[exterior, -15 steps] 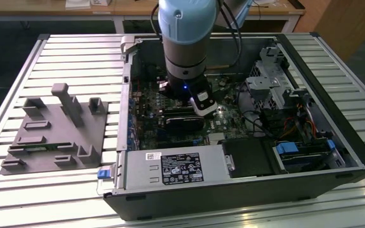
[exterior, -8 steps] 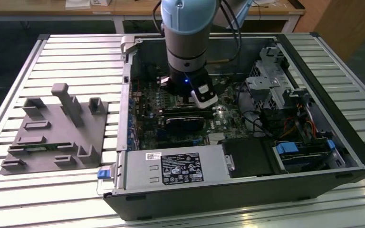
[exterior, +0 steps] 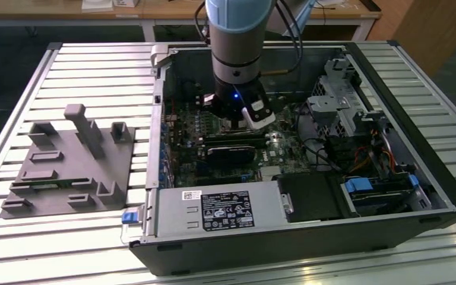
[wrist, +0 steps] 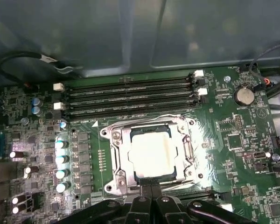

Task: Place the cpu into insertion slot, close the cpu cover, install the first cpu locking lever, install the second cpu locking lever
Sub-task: 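Install the second cpu locking lever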

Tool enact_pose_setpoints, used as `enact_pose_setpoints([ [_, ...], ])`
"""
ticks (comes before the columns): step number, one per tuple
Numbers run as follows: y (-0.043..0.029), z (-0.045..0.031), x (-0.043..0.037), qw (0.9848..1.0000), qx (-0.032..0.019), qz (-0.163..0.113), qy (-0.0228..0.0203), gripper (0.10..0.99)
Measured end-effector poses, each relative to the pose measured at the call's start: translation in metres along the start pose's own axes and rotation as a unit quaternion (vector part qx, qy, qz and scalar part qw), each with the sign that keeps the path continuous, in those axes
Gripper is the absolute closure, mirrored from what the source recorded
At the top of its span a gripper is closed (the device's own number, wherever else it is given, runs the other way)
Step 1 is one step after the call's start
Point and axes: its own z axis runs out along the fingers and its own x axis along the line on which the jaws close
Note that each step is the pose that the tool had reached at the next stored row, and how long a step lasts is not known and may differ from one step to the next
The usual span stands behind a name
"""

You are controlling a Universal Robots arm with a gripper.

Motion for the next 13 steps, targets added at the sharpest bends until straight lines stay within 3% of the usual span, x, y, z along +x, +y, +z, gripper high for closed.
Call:
enact_pose_setpoints([
  [7,0.0164,0.0038,-0.0023,0.9999,0.0136,-0.001,-0.0017,0.98],
  [13,0.0282,0.0066,-0.0044,0.9996,0.0292,-0.003,-0.0036,0.98],
])
